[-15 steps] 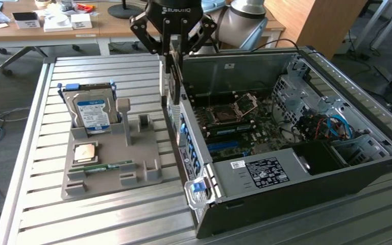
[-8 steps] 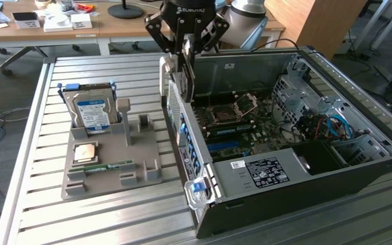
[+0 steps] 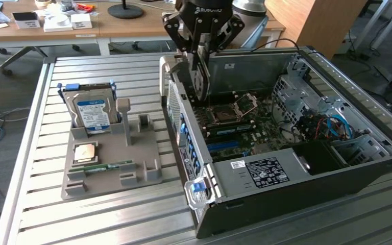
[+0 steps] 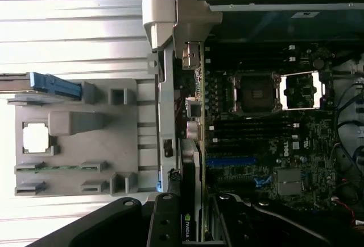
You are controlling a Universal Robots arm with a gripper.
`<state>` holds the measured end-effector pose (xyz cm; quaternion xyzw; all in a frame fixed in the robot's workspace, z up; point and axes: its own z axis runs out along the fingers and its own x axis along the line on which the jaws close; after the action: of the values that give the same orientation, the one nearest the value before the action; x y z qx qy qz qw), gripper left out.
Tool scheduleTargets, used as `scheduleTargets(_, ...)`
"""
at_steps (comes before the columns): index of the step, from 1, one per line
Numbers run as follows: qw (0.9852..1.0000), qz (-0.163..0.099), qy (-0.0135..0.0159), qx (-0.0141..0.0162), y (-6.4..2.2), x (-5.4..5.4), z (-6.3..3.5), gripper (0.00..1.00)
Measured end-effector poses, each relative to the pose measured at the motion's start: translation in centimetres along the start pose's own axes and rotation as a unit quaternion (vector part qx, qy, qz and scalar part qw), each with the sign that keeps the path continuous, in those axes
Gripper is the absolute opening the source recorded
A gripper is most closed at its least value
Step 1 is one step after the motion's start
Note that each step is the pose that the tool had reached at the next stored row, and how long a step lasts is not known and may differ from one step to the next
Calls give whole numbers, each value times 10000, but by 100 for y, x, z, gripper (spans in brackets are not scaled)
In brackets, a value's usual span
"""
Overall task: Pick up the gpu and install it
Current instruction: 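Pick up the gpu and move the gpu toward the slot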
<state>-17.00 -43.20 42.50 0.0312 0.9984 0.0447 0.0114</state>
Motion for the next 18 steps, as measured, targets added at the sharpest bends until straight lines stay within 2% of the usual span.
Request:
scheduleTargets(12, 10000, 0, 0, -13, 24, -396, 11, 27)
scheduleTargets(18, 10000, 0, 1, -16, 34, -556, 15, 27)
